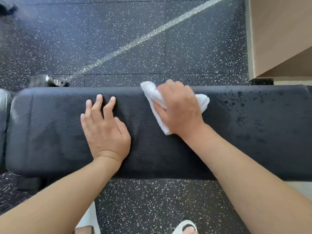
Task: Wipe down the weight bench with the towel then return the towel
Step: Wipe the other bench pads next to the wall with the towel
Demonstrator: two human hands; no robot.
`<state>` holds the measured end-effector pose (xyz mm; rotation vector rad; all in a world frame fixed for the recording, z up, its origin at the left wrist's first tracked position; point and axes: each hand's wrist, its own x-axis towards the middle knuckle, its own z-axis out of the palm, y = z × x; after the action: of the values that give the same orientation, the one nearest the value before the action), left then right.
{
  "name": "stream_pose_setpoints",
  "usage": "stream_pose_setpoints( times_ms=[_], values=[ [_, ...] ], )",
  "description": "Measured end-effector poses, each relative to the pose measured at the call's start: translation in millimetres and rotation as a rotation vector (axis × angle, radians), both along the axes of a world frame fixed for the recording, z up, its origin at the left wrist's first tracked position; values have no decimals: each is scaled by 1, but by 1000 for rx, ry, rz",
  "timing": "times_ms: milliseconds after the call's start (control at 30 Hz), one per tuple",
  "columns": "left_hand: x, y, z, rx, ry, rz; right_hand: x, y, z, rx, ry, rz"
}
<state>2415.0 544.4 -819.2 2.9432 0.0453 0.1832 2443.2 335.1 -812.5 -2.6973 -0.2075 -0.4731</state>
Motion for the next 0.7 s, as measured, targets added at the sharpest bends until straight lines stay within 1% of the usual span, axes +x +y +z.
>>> stream_pose_setpoints(
  times_ms=[67,133,267,333,400,467,500,567,633,700],
  values=[
    [0,0,0,0,6,-1,32,3,0,-7,14,-145],
    [0,0,0,1,6,-3,44,9,0,-27,32,-253],
    [1,0,0,-7,13,-1,12,21,5,0,47,-281],
    [1,0,2,-12,19,3,-26,31,8,17,66,-217],
    [0,0,2,-17,26,5,-75,35,7,-7,86,-62],
    [1,0,2,-26,39,1,-117,20,7,-38,84,76],
    [1,0,2,-32,47,1,-128,7,8,-52,79,96],
    [0,1,2,-44,61,5,-135,-16,8,-65,70,19],
    [-1,1,3,-58,65,1,-129,-27,6,-39,61,-153],
    [-1,2,4,-63,66,-2,-119,-15,4,15,77,-368]
  ],
)
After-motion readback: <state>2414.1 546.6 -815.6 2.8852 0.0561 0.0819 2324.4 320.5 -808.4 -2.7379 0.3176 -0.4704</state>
